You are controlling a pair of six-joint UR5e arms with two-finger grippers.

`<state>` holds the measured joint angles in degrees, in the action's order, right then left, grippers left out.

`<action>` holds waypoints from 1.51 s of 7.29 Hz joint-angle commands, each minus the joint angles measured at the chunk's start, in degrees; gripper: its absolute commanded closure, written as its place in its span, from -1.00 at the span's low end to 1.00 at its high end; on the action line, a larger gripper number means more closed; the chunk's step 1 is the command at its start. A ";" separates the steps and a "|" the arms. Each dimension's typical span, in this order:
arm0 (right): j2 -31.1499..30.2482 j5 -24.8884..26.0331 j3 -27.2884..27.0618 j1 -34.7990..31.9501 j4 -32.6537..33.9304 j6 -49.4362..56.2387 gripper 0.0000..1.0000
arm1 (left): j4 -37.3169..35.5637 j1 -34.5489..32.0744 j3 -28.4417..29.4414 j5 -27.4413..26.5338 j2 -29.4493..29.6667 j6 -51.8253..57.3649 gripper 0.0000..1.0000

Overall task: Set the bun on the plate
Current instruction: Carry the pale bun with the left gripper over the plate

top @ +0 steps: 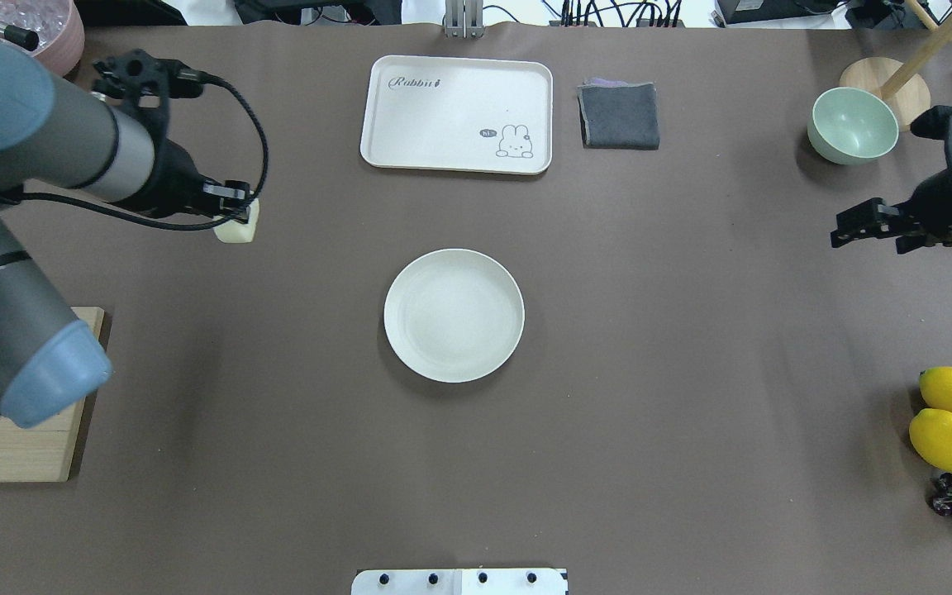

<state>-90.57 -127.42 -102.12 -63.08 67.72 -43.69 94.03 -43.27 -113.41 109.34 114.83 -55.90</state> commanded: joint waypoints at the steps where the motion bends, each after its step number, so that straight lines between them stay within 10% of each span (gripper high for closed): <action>1: -4.78 -5.09 4.02 -8.61 -0.05 15.08 -1.00 | -2.45 11.76 2.92 -10.16 6.44 -8.76 0.28; 11: -8.30 -9.16 5.62 -14.35 -0.58 20.31 -1.00 | 9.85 22.00 21.91 -21.98 16.39 -16.43 0.24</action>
<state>-98.92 -136.57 -96.44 -77.43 67.10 -23.38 103.86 -21.35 -92.54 87.95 130.88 -72.52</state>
